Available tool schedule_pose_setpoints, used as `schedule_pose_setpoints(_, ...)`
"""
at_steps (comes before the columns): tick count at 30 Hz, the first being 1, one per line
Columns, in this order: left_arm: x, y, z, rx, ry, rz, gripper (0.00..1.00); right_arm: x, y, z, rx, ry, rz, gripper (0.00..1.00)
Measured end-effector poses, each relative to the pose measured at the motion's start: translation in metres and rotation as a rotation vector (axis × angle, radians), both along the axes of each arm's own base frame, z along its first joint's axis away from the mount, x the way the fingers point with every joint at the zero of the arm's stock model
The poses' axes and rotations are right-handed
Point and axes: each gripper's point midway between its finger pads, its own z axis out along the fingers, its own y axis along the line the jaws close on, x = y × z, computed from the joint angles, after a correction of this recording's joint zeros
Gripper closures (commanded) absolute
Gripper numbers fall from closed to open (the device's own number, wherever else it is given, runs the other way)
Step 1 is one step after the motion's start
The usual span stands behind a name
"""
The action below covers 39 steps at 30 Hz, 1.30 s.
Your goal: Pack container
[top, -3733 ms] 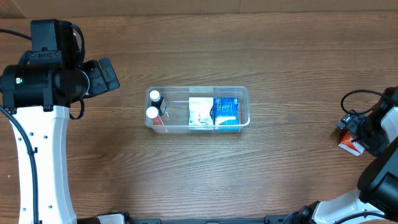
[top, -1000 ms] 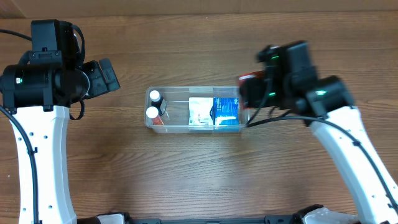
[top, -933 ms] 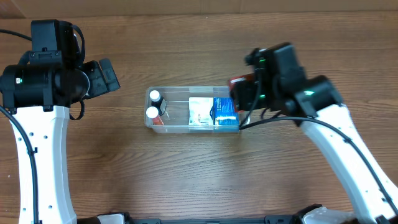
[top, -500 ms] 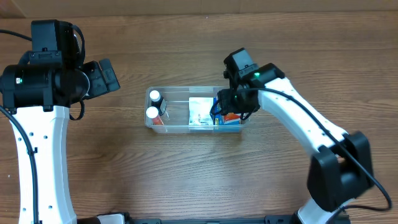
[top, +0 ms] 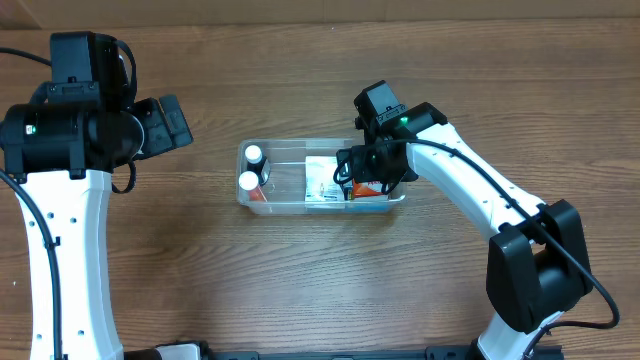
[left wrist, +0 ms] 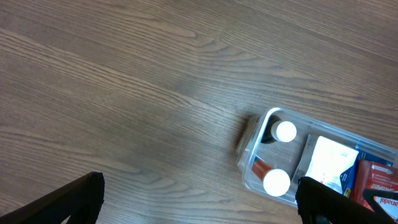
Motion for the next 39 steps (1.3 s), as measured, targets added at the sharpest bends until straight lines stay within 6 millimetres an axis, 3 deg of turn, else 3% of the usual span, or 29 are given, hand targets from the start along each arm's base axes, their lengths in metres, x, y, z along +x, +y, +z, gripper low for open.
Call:
schedule_pose_setpoints(6, 0.0, 0.0, 0.0, 0.0, 0.001, 0.0, 0.0, 0.004, -0.006, 0.0, -0.04, -0.021, -0.008, 0.0)
schedule_pose_setpoints(9, -0.001, 0.0, 0.0, 0.0, 0.003, 0.0, 0.0, 0.014, -0.008, 0.015, -0.052, -0.077, -0.016, 0.0)
schedule_pose_setpoints(12, -0.001, 0.0, 0.0, 0.0, 0.004, -0.001, 0.0, 0.036, -0.009, 0.054, -0.039, -0.216, -0.039, 0.0)
schedule_pose_setpoints(15, -0.001, -0.001, 0.0, 0.006, 0.005, -0.026, 0.0, 0.06, -0.017, 0.116, -0.003, -0.418, -0.091, 0.0)
schedule_pose_setpoints(18, 0.004, -0.007, 0.001, -0.002, -0.011, -0.082, 0.0, 0.077, -0.042, 0.177, 0.023, -0.608, -0.182, 0.0)
schedule_pose_setpoints(21, 0.011, -0.019, 0.005, -0.014, -0.046, -0.178, 0.0, 0.088, -0.07, 0.206, 0.007, -0.7, -0.262, 0.0)
schedule_pose_setpoints(25, 0.019, -0.037, 0.005, -0.029, -0.064, -0.278, 0.0, 0.097, -0.097, 0.203, -0.037, -0.705, -0.326, 0.0)
schedule_pose_setpoints(29, 0.026, -0.044, -0.006, -0.055, -0.032, -0.298, 0.0, 0.104, -0.119, 0.2, -0.045, -0.696, -0.373, 0.0)
schedule_pose_setpoints(34, 0.027, -0.044, -0.018, -0.063, 0.013, -0.297, 0.0, 0.089, -0.165, 0.179, -0.1, -0.577, -0.473, 0.0)
schedule_pose_setpoints(39, 0.025, -0.044, -0.019, -0.065, 0.022, -0.297, 0.0, 0.074, -0.175, 0.177, -0.111, -0.537, -0.503, 0.0)
